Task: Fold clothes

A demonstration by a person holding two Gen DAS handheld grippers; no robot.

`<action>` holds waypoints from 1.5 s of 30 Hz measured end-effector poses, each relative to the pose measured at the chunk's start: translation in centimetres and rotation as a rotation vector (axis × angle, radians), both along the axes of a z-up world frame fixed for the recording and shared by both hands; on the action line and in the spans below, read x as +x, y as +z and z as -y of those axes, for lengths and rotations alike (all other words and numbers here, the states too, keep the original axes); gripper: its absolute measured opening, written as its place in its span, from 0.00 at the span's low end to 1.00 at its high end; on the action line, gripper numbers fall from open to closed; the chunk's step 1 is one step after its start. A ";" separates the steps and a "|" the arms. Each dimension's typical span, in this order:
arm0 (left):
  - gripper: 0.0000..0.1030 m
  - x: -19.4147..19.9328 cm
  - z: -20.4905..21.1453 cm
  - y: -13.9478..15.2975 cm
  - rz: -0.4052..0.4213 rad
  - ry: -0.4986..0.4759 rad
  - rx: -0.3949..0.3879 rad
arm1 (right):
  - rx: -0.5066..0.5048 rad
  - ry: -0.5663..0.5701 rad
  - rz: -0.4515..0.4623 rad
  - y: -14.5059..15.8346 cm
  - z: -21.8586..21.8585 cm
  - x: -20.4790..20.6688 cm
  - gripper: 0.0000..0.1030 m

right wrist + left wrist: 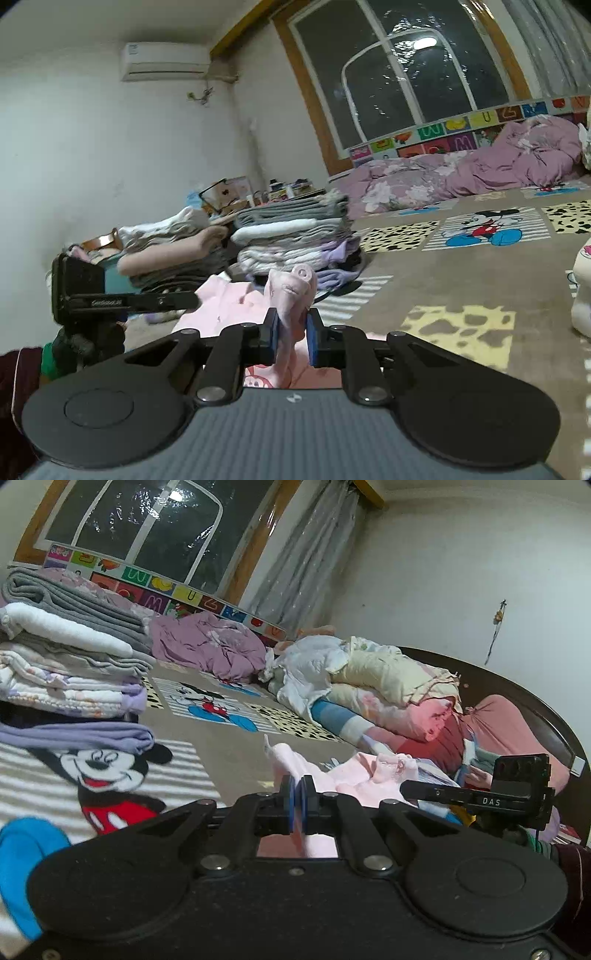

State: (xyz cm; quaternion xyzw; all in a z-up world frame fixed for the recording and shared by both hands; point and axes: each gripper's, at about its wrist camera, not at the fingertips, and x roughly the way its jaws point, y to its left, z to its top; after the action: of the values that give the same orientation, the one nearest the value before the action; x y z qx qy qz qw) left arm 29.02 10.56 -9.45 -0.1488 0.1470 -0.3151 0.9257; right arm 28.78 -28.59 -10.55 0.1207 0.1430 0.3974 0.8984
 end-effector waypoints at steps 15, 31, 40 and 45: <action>0.01 5.7 0.7 -2.5 -0.082 0.029 0.076 | 0.002 -0.040 -0.166 -3.8 -0.9 8.4 0.15; 0.04 5.8 2.1 -2.3 -0.110 0.143 0.262 | -0.097 -0.173 -0.241 -4.8 -1.7 9.1 0.35; 0.10 6.9 5.8 -4.4 -0.179 0.055 0.467 | -0.315 -0.054 -0.144 -4.7 -5.8 8.6 0.34; 0.10 6.3 5.4 -3.9 -0.171 0.079 0.462 | -0.220 -0.046 -0.253 -5.2 -4.1 10.0 0.34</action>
State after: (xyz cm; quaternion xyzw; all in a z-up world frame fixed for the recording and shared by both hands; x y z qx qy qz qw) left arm 35.32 5.16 -13.36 0.0351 0.2868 -0.2232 0.9310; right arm 38.79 -24.53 -15.76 0.0739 0.2947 0.3405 0.8898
